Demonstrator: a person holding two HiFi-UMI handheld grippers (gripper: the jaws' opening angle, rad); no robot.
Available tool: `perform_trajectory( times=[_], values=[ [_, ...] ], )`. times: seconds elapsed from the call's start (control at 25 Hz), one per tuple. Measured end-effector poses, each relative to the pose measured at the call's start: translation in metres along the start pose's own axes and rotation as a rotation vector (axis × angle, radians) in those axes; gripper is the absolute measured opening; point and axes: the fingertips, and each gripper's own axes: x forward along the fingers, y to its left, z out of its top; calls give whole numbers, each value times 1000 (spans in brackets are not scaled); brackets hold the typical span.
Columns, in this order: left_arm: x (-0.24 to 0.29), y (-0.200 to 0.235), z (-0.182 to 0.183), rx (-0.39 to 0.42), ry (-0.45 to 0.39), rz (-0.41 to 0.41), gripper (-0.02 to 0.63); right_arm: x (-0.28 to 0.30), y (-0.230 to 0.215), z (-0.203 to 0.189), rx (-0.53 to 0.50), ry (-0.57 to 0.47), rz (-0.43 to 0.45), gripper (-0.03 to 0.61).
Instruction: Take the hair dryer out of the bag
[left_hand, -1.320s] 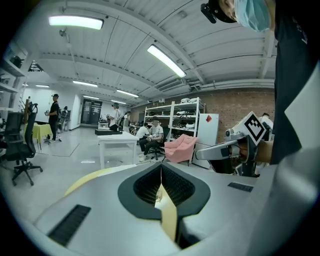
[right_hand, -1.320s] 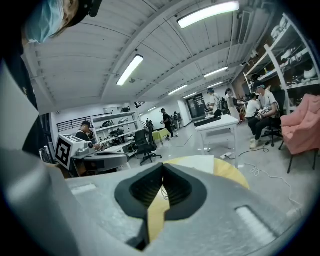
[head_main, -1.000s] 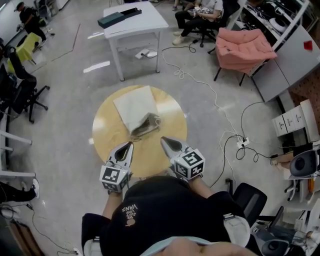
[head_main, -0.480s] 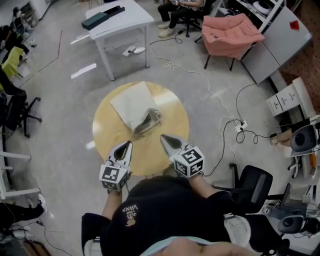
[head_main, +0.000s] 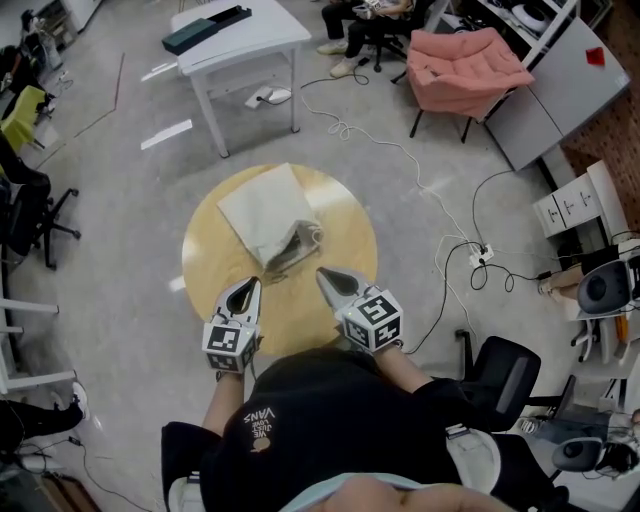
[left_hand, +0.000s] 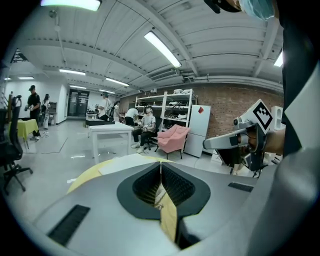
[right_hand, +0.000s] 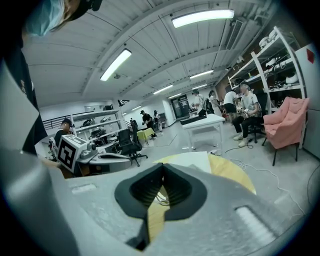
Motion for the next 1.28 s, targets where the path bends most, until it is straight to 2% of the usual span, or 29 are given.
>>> perform_trajectory(
  times=[0.2, 0.6, 1.04, 1.2, 1.28],
  values=[
    [23, 2, -7, 4, 37, 16, 11, 13, -13, 5, -9, 29, 26, -2],
    [55, 13, -24, -30, 84, 88, 11, 36, -36, 4, -31, 94, 81, -2],
    [76, 25, -47, -78, 164, 119, 14, 53, -45, 3, -47, 147, 124, -2],
    [81, 29, -59, -105, 189, 136, 97, 57, -46, 1, -51, 161, 135, -2],
    [84, 30, -64, -117, 201, 139, 117, 57, -47, 1, -51, 168, 139, -2]
  ],
)
